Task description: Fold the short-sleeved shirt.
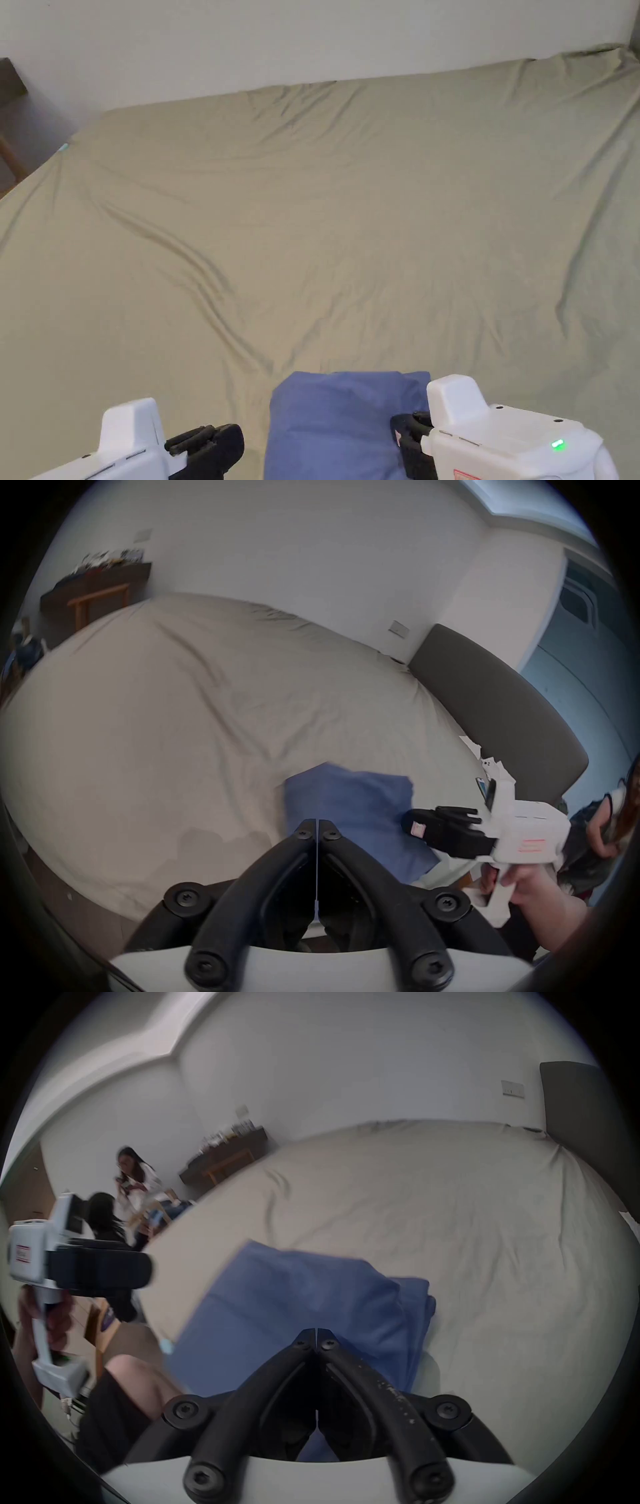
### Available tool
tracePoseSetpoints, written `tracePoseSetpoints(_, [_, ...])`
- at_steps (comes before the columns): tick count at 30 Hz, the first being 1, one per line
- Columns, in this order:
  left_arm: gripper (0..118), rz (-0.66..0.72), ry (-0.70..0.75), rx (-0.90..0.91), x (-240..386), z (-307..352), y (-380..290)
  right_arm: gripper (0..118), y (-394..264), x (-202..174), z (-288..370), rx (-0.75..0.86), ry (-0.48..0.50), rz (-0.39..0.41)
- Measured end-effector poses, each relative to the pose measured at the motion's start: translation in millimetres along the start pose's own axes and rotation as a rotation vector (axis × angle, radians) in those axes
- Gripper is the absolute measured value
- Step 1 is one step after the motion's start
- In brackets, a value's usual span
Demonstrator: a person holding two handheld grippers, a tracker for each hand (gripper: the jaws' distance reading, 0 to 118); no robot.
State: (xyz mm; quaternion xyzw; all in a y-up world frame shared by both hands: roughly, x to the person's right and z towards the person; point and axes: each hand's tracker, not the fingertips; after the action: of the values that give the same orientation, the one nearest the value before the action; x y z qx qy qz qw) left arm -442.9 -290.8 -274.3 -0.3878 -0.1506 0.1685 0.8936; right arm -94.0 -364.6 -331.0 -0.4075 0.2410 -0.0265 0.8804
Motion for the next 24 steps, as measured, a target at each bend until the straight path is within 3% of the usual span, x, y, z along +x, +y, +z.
tracePoseSetpoints(2, [0,0.029,-0.012,-0.026,-18,-8,-2,2,-10,15,-13,-0.045,-0.013,-0.010])
tracePoseSetpoints(4, [3,0.051,-0.037,-0.080,-30,-22,0,2,-15,26,-8,0.023,0.065,-0.067])
tracePoseSetpoints(6, [18,0.089,-0.149,-0.114,-46,-37,4,2,-17,24,-3,0.010,0.009,-0.009])
tracePoseSetpoints(8, [71,0.135,-0.239,-0.153,-57,-55,10,1,-18,23,-3,0.013,0.004,0.044])
tracePoseSetpoints(10, [110,0.159,-0.363,-0.213,-72,-76,16,1,-17,25,-3,0.011,0.026,-0.003])
tracePoseSetpoints(13, [115,0.289,-0.455,-0.279,-94,-103,21,2,-19,34,-3,0.014,0.062,-0.047])
tracePoseSetpoints(16, [117,0.373,-0.510,-0.317,-105,-131,19,2,-20,32,-3,0.023,0.064,-0.032])
tracePoseSetpoints(18, [118,0.338,-0.649,-0.285,-98,-140,23,1,-20,32,-3,0.024,0.066,-0.036])
tracePoseSetpoints(22, [118,0.279,-0.739,-0.472,-55,-175,17,2,-21,36,-4,0.027,0.083,-0.047])
tracePoseSetpoints(24, [117,0.133,-0.729,-0.492,-26,-185,11,1,-20,36,-4,0.026,0.087,-0.049])
